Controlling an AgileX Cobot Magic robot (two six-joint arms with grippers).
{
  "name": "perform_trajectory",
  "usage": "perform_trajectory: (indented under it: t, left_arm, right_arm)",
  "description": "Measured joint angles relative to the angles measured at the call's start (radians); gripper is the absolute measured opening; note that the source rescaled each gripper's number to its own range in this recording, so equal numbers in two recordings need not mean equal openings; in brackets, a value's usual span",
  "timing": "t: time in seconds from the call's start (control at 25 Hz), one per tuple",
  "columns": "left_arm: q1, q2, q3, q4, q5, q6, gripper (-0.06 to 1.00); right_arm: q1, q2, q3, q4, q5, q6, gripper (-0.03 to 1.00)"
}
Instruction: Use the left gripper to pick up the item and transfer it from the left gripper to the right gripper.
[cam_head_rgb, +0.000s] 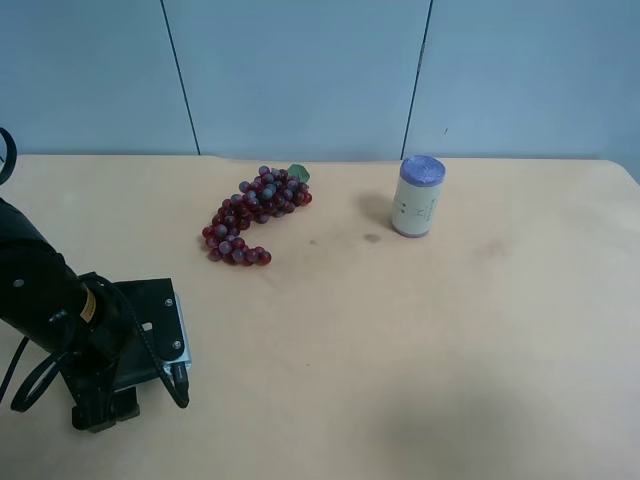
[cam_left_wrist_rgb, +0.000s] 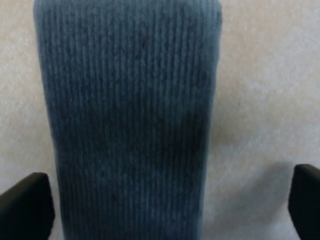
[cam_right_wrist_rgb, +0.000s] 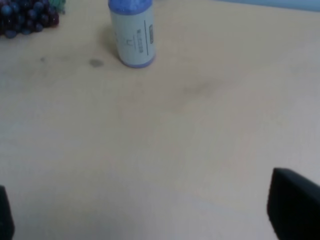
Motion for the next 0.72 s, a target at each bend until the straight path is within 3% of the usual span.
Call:
perform_trajectory:
  t: [0.24,0.4,0.72]
  left_arm:
    - [0.0,0.0,0.0,0.0,0.0,0.0,0.28]
    - [0.0,0.0,0.0,0.0,0.002,0.001,0.03]
    - [0.0,0.0,0.0,0.0,0.003,0.003,0.0]
  right_arm:
    - [0.0,0.0,0.0,0.0,0.0,0.0,1.0]
    - [0.0,0.0,0.0,0.0,0.0,0.0,1.0]
    - [0.0,0.0,0.0,0.0,0.0,0.0,1.0]
